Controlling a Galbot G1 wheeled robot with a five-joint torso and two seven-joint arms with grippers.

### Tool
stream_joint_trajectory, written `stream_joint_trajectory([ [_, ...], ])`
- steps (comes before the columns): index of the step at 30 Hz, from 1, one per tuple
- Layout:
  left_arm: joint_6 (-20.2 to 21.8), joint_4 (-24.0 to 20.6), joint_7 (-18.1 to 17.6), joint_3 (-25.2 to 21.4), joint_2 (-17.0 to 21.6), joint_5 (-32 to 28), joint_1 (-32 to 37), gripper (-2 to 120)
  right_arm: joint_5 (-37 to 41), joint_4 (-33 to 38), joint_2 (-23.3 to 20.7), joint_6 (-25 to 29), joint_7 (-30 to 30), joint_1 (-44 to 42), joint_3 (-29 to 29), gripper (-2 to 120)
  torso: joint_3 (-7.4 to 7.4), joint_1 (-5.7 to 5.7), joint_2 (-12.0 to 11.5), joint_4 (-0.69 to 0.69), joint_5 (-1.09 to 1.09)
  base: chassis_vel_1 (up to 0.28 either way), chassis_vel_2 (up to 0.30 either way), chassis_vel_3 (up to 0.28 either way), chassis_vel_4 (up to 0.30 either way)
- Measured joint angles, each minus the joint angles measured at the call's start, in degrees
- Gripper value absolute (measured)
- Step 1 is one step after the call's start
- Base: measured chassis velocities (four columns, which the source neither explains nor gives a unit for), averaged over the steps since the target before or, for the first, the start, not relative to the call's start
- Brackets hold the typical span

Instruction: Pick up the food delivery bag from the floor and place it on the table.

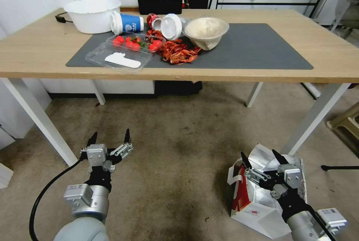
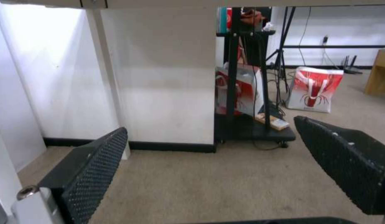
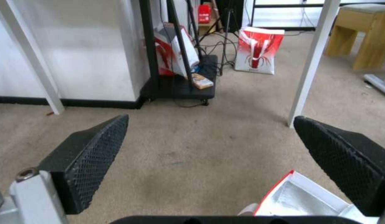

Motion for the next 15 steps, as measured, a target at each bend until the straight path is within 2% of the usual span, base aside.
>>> stream_joint_trajectory([
  [15,0.4,0.2,-0.1,-0.1,0.0,0.0,0.0,100,0.0,-0.5,0.4,-0.2,-0.4,0.3,-0.2,100,-2.76,-0.78,-3.5,0.00,0.00,0.000,0.000,0.000,0.000],
])
